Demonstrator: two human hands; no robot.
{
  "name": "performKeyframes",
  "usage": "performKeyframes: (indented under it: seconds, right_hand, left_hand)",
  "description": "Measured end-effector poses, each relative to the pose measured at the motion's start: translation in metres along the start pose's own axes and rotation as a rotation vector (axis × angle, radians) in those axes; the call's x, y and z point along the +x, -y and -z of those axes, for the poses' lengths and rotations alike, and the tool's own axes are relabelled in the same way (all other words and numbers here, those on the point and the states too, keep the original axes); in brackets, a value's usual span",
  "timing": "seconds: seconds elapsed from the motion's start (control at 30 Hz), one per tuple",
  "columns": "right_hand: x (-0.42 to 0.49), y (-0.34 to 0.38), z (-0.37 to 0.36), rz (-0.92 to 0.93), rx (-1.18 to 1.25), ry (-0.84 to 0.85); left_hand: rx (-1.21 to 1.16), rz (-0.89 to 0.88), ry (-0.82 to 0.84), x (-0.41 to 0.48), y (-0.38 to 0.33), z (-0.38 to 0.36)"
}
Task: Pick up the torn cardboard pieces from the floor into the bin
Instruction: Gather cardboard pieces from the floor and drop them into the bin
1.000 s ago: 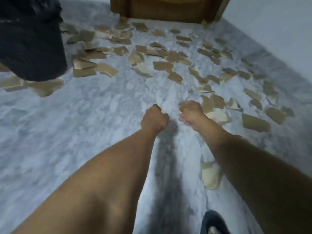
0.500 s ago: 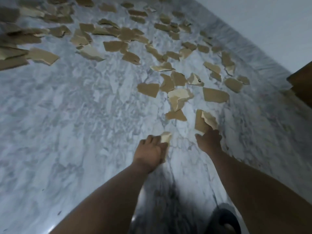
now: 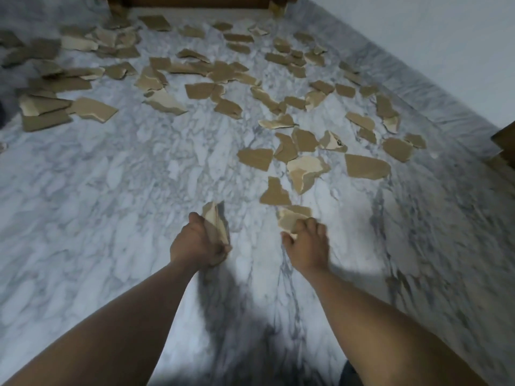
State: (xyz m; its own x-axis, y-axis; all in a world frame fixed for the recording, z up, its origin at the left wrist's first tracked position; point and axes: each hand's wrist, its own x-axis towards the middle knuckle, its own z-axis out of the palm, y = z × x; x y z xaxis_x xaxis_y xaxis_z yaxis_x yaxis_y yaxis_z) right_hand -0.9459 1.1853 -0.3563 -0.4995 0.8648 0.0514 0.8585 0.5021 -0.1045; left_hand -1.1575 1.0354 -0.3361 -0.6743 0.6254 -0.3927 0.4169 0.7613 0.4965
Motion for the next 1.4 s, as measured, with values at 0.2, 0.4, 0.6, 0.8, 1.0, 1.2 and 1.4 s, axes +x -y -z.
performKeyframes:
  seconds: [0.2,0.4,0.6,0.8,1.0,1.2,1.4]
  right_hand:
    - [-0.018,0.070,0.003,0.420,0.216,0.193]
    - [0.020,0.099,0.027,-0.087,0.800,0.150]
    - [0.085,0.101,0.028,-0.293,0.406,0.394]
    - [0.119,0.139,0.016,-0.302,0.212,0.424]
    - [0.151,0.147,0.008,-0.439,0.423,0.542]
    - [0.140,0.145,0.003,-0.445,0.375,0.495]
    - [0.134,0.157,0.013,-0.344,0.203,0.575]
  left_hand:
    - [-0.328,-0.069,0.239,0.014,0.013,0.022]
    - [-0.247,-0.096,0.213,0.012,0.011,0.029]
    - [0.321,-0.134,0.120,-0.005,-0.029,0.003]
    - [0.284,-0.174,0.123,0.014,-0.026,-0.009]
    - [0.299,-0.047,0.191,0.022,-0.027,-0.003]
    - [0.321,0.030,0.234,0.021,-0.032,0.002]
    - [0.213,-0.067,0.162,0.010,-0.031,0.003]
